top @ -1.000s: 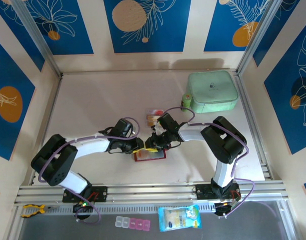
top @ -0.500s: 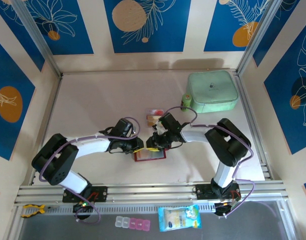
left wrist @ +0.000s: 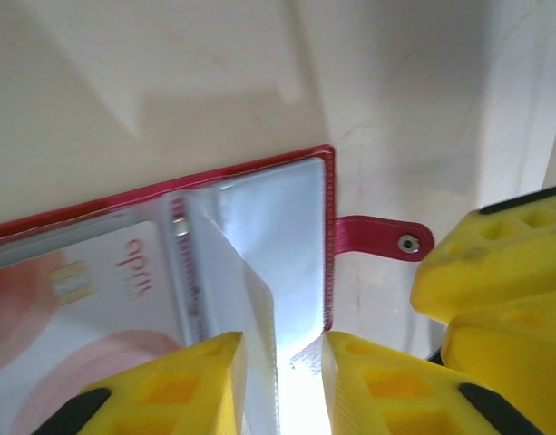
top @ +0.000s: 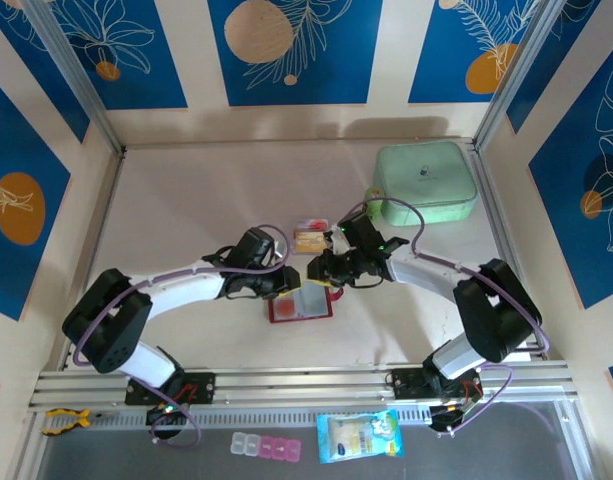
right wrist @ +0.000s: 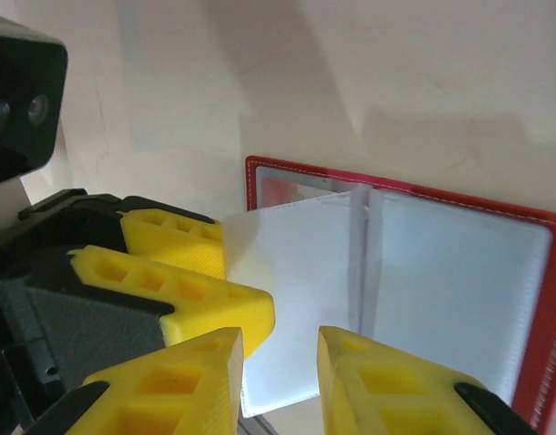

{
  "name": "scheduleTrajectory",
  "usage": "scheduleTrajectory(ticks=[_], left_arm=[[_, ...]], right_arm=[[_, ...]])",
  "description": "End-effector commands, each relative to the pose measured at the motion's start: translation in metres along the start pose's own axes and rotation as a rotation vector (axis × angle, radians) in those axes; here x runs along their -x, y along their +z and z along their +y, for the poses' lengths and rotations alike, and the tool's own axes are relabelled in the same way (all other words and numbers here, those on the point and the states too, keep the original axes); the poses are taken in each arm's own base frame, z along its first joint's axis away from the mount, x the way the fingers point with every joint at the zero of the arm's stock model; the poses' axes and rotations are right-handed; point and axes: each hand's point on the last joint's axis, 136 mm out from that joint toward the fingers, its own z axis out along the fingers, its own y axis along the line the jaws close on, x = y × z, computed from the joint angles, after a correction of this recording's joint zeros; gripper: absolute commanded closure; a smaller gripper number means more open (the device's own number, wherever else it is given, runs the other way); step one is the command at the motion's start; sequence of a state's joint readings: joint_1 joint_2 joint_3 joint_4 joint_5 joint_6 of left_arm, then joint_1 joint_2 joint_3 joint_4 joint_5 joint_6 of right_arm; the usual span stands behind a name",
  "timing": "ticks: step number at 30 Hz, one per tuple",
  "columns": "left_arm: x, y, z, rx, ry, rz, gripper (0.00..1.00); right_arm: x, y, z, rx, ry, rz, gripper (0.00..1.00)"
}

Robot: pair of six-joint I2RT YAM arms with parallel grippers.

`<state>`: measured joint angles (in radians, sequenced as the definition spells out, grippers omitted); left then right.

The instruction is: Take the credit cards out of the card holder

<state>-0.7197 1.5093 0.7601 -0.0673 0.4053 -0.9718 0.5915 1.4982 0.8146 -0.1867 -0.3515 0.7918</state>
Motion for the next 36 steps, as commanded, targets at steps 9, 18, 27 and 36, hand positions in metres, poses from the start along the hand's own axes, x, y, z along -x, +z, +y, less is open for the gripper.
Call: scheduleTrajectory(ticks=[9, 18, 27, 36], left_arm=[[-0.008, 0.030, -0.024, -0.019, 0.028, 0.080, 0.59], [-0.011, 0.046, -0.029, -0.030, 0.035, 0.099, 0.51], [-0.009, 0.039, -0.028, -0.028, 0.049, 0.072, 0.54], [-0.002, 0.016, -0.009, -0.016, 0.029, 0.006, 0.62]], right_arm=[[-0.007, -0.025, -0.022, -0.036, 0.048, -0.022, 0.70], [-0.010, -0.030, -0.025, -0.043, 0.060, -0.020, 0.69], [-0.013, -0.027, -0.024, -0.037, 0.066, -0.011, 0.69], [-0.016, -0.014, -0.018, -0.045, 0.052, 0.026, 0.70]])
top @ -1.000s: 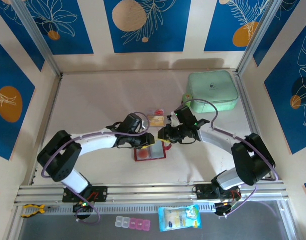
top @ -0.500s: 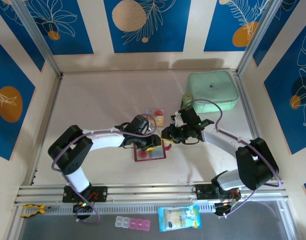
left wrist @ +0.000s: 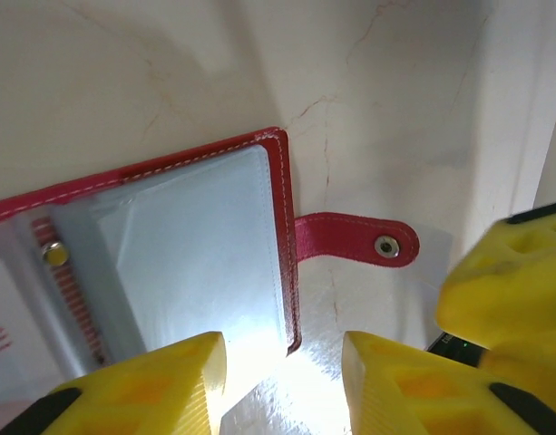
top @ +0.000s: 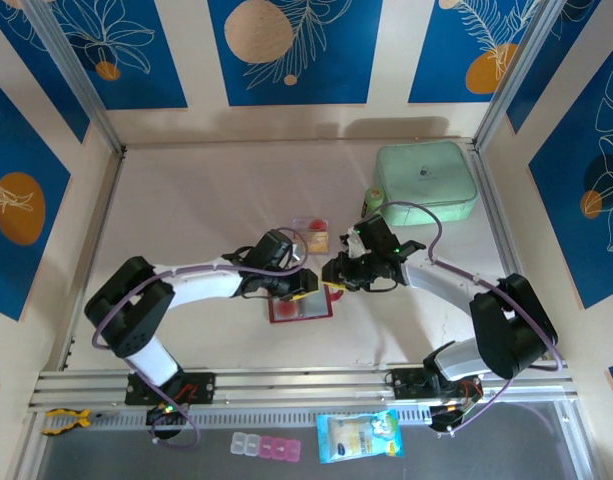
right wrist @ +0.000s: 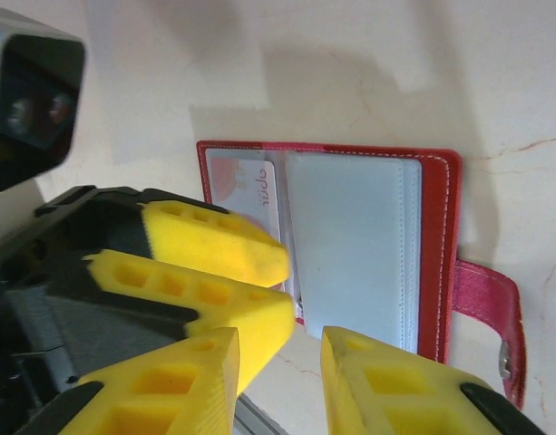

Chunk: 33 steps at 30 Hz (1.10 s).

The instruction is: Take the credit cards out of the card holder

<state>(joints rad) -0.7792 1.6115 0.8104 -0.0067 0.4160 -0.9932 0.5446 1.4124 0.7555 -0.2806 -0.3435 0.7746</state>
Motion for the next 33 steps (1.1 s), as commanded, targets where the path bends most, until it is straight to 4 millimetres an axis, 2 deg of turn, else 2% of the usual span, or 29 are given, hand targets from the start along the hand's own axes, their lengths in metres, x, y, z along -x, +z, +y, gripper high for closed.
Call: scheduleTrajectory(ticks=[1, 11, 15, 29, 33], left_arm=[[0.006, -0.014, 0.009, 0.007, 0.000, -0.049, 0.63], [0.003, -0.049, 0.049, 0.081, -0.050, -0.109, 0.70], [0.000, -0.057, 0.064, 0.104, -0.068, -0.111, 0.71], [-0.008, -0.047, 0.086, 0.148, -0.084, -0.069, 0.90], [-0.010, -0.041, 0.089, 0.148, -0.090, -0.050, 0.98]], right_arm=[[-0.003, 0.007, 0.005, -0.001, -0.004, 0.032, 0.70], [-0.010, 0.034, 0.019, -0.023, -0.035, 0.101, 0.74], [-0.013, 0.045, 0.025, -0.035, -0.049, 0.128, 0.74], [-0.020, 0.073, 0.029, -0.077, -0.068, 0.199, 0.79], [-0.021, 0.077, 0.028, -0.080, -0.069, 0.210, 0.79]])
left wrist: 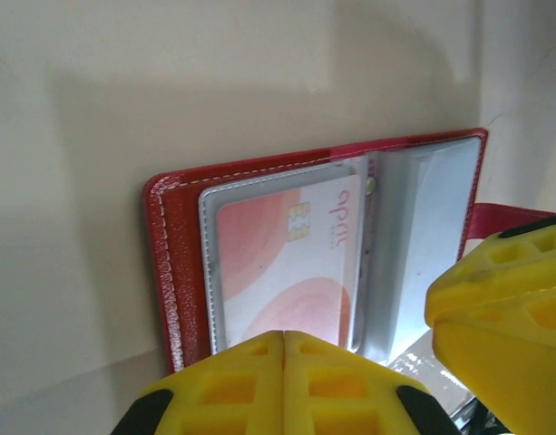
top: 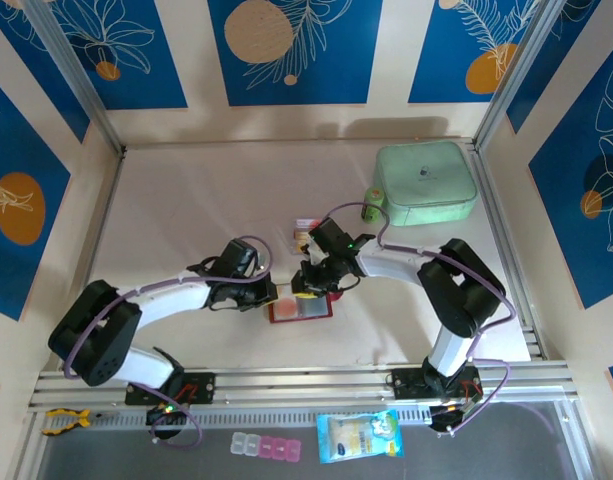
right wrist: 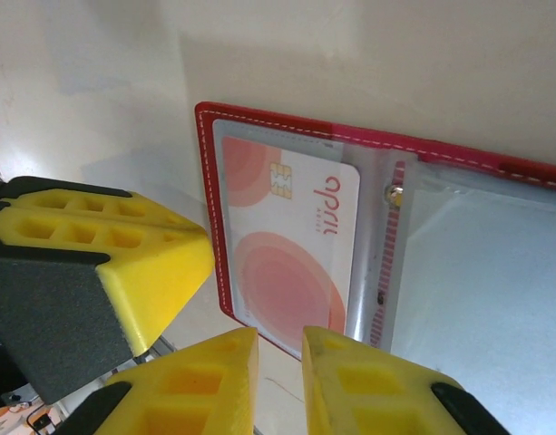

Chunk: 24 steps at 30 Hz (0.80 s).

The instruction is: Take the credit cards out of the card holder

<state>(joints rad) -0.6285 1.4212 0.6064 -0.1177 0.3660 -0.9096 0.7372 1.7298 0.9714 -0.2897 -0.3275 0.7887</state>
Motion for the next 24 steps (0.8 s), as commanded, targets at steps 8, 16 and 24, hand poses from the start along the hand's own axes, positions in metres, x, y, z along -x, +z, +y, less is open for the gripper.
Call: scheduleTrajectory(ticks=[8, 16, 24], left_arm=[[-0.007, 0.006, 0.022, 0.061, -0.009, 0.022, 1.00], [-0.007, 0.006, 0.025, 0.082, -0.001, 0.024, 1.00], [-0.009, 0.010, 0.031, 0.096, -0.007, 0.038, 1.00]], right_arm=[[-0.003, 0.008, 0.003, -0.013, -0.003, 0.036, 0.79], [-0.004, 0.012, 0.002, -0.017, -0.003, 0.047, 0.79], [-0.005, 0.017, 0.002, -0.022, -0.008, 0.060, 0.79]])
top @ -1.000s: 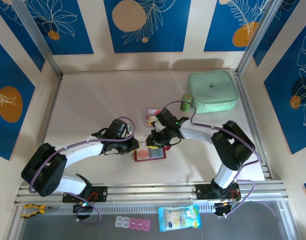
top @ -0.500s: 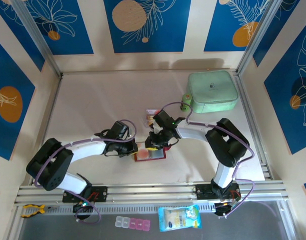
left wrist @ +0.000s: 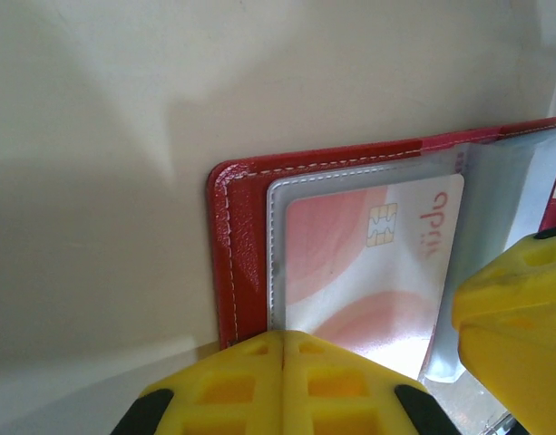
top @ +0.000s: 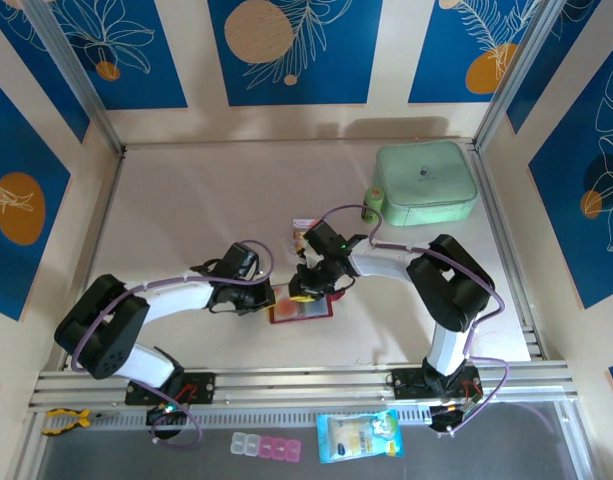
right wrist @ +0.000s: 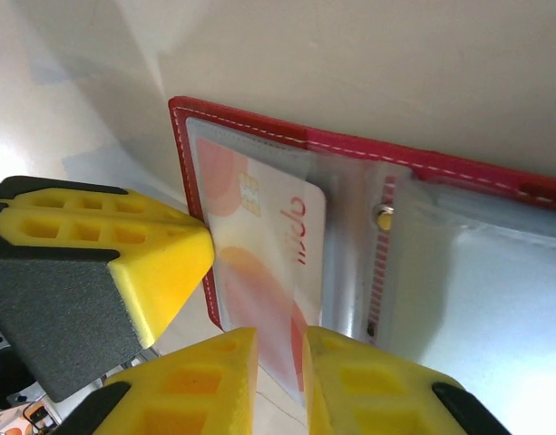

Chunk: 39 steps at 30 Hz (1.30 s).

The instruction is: Take the credit cards out of the card holder

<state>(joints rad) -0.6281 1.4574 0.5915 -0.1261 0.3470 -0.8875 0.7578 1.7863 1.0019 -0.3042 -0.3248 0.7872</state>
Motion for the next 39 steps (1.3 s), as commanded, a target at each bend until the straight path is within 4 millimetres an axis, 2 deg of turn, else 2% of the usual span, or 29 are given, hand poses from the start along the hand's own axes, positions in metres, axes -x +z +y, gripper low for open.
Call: scheduleTrajectory(ticks=[1, 16, 23, 39], left_arm=[[-0.004, 0.003, 0.014, 0.044, -0.006, 0.019, 1.00], [-0.004, 0.003, 0.014, 0.043, -0.008, 0.019, 1.00], [-0.003, 0.002, 0.012, 0.042, -0.009, 0.017, 1.00], [-0.004, 0.002, 0.014, 0.050, -0.009, 0.019, 0.99]], right_arm=[[-0.002, 0.003, 0.006, 0.005, -0.016, 0.025, 0.79], [-0.005, 0.015, -0.008, -0.062, 0.003, 0.054, 0.77], [-0.006, 0.021, -0.002, -0.011, 0.004, 0.073, 0.78], [-0.007, 0.014, -0.028, -0.172, 0.005, 0.060, 0.78]])
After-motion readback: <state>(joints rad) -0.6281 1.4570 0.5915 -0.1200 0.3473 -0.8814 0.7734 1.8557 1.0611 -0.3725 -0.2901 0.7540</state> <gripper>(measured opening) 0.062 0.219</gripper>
